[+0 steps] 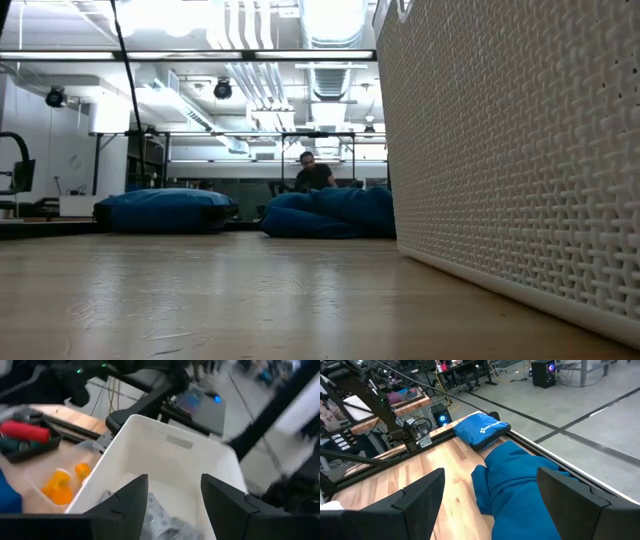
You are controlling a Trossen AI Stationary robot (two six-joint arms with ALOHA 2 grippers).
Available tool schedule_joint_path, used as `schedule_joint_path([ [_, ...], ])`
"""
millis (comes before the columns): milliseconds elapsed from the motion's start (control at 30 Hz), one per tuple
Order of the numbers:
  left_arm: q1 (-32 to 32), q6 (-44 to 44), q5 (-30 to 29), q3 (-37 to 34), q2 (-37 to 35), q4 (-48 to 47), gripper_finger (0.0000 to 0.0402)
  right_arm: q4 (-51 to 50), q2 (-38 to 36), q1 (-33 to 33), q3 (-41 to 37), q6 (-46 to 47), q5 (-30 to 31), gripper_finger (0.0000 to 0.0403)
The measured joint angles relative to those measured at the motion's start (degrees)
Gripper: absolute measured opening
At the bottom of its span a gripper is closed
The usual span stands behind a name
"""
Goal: Pick & place medical supplies in basket/bin
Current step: Put the blue patient gown into the white bin
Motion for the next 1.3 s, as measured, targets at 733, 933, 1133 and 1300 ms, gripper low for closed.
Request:
schedule_joint_path([
  [733, 11.8, 16.8, 18.3, -21.6, -14.6, 9.8, 0.0178, 0.0, 0.0, 0.0, 0.0, 0.0, 0.0, 0.0311],
  [933, 18.9, 17.1, 18.4, -37.5, -21.9, 23.7, 0.0164, 0.0, 0.0, 0.0, 0.0, 0.0, 0.0, 0.0311],
  [1133, 28.3, 13.1, 21.3, -51.2, -30.0, 32.1, 0.0163, 0.0, 0.0, 0.0, 0.0, 0.0, 0.0, 0.0311],
  [1300, 33.6, 11.2, 23.3, -61.4, -38.6, 34.4, 0.0163, 0.0, 0.0, 0.0, 0.0, 0.0, 0.0, 0.0311],
])
